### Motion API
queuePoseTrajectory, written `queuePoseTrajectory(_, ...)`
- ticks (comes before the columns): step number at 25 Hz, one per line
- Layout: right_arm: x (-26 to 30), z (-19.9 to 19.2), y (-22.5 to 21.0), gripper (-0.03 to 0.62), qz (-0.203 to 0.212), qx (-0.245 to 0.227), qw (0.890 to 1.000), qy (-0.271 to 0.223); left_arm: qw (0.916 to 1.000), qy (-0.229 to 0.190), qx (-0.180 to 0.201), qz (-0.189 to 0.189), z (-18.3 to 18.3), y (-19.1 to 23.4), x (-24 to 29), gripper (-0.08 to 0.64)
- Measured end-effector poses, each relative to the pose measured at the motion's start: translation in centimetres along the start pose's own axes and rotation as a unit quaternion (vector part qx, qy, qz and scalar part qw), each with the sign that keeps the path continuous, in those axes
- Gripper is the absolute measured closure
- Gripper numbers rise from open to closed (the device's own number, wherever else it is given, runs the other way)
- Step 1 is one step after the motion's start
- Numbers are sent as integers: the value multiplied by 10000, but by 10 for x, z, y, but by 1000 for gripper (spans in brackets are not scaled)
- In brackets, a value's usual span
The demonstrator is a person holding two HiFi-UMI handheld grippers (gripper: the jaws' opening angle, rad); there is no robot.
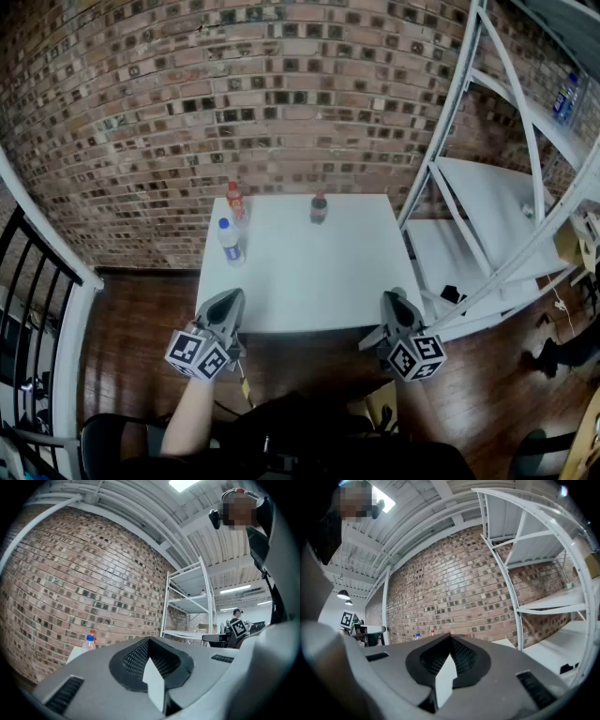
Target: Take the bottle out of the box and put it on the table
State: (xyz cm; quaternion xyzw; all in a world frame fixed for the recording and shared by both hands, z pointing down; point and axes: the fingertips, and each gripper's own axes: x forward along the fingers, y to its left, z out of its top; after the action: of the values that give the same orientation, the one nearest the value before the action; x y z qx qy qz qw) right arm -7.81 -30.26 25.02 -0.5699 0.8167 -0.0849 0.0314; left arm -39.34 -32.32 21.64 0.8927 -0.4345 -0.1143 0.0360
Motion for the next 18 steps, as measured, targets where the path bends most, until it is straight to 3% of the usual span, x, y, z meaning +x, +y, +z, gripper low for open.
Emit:
queuePoseTrajectory(7,-35,0,-34,588,-423,35,9991,-54,9992,81,-125,-358,-10,-31,27,557)
queuePoseTrajectory(18,-150,9,-127,588,-1709,133,9844,-404,9884,254,-188,-1485,-39,-131,111,557)
